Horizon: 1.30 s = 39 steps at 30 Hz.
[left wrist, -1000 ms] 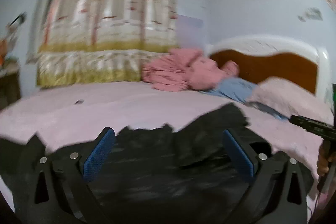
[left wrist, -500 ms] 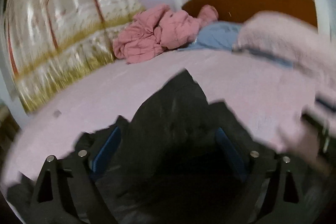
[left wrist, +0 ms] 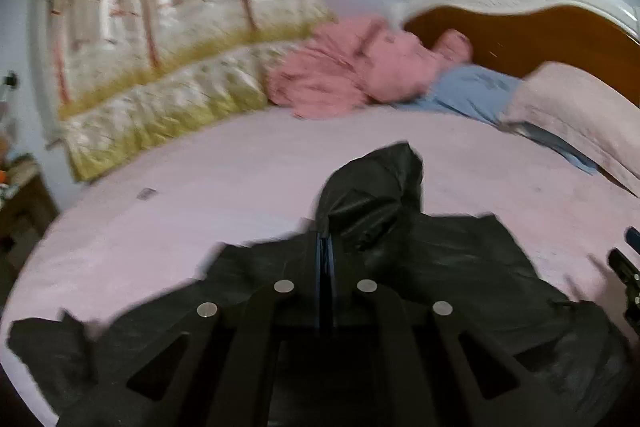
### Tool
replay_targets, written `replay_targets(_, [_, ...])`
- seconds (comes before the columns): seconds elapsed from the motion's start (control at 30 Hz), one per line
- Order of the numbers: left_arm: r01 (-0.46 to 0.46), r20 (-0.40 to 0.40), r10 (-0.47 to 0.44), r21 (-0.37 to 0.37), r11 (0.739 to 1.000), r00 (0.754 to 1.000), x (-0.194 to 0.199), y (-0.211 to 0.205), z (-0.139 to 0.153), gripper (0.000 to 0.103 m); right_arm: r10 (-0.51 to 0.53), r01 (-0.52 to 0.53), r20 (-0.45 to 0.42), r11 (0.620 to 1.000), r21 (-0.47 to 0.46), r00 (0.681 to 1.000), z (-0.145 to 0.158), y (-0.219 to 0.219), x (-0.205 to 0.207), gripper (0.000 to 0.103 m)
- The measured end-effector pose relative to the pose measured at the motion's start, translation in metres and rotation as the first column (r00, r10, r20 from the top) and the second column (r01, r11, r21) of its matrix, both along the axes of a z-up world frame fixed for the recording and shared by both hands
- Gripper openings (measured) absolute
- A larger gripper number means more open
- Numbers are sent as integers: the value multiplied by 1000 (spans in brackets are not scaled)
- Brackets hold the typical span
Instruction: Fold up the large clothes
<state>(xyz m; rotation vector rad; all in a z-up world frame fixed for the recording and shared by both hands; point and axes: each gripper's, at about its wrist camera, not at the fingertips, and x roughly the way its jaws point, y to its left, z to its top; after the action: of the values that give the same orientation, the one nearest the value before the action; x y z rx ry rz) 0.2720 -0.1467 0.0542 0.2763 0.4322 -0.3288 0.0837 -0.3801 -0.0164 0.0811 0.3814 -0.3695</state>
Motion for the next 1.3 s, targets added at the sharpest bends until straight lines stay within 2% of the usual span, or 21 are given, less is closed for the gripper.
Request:
replay_targets(0.07, [-59,40,58,22,998,998,2,24,11,3,-3,3,0,1000,-1,1000,-1,0,0,58])
replay_targets(0.17, [-173,59,174,-15,985,983,11,78,24,3,-5,5,-6,1000,-11,1000,-1,3,2,58])
replay_targets(0.3, [-300,74,299,8,954,951,28,143,13,2,-5,4,-41,1000,-29,999,-4,6,9,58])
replay_targets(0.43, [-386,-11,387,22,922,922,47,192,-18,2,-6,5,-37,999,-35,999,-4,6,9,63])
replay_targets(0.6, [-438,-82,438,13,899,895,50,230,-51,1,-6,5,-43,999,-33,999,-3,7,7,63])
replay_targets(0.67, [-479,-110,479,26,878,871,50,237,-55,1,-6,4,-45,999,-34,999,-4,7,8,63])
replay_targets(0.9, [-434,-77,430,-36,900,899,19,253,-34,1,-11,7,-67,999,-45,998,-4,6,9,64])
replay_targets(1.07, [-411,-92,402,-99,906,911,-4,279,-24,1,-15,12,-69,999,-51,998,-3,7,11,67])
replay_targets(1.17, [-405,-52,402,-77,911,914,-21,293,-19,1,-5,0,-101,999,-51,995,-5,7,18,67])
replay_targets(1.23, [-413,-41,411,-89,906,911,-32,307,-17,1,3,-8,-111,999,-47,994,-3,7,20,67])
replay_targets(1.3, [-418,-44,415,-112,902,909,-37,325,-18,3,-11,8,-59,999,-50,998,7,7,8,67])
